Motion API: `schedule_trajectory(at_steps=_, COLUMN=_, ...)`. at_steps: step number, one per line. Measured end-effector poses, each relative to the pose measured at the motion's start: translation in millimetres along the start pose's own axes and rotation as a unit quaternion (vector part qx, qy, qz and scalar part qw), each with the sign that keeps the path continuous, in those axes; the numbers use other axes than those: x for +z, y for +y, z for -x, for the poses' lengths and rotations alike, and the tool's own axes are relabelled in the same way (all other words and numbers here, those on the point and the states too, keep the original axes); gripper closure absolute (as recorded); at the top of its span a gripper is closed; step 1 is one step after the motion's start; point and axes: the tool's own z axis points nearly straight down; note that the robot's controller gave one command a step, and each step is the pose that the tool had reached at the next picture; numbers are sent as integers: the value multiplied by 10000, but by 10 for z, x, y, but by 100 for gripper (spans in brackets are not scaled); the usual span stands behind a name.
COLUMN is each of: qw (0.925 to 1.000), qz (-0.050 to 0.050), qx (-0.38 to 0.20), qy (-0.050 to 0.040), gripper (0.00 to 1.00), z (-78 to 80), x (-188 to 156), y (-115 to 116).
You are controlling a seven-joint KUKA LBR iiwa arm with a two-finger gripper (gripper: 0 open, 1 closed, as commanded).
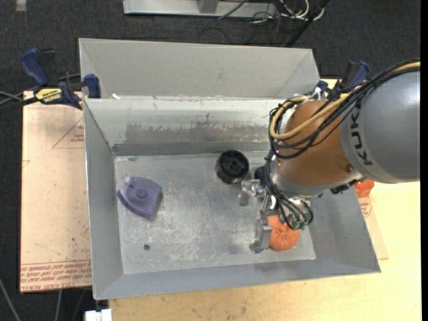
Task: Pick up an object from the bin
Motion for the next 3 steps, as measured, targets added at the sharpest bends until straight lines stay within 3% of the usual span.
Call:
schedule_trajectory(at_steps=1, qw=10000, qz=1, qx=1, qy=-36, gripper=0, z=18, x=-42, y=0)
schedule_trajectory(at_steps=2, qw=9999, qz=9, qx=-112, qy=-40, gripper=0, z=5, x=185, y=-426)
schedule_trajectory(at_steps=3, qw=9971, qz=0, qx=-759, qy=-21, gripper=0, z=-66, x=282, y=-915)
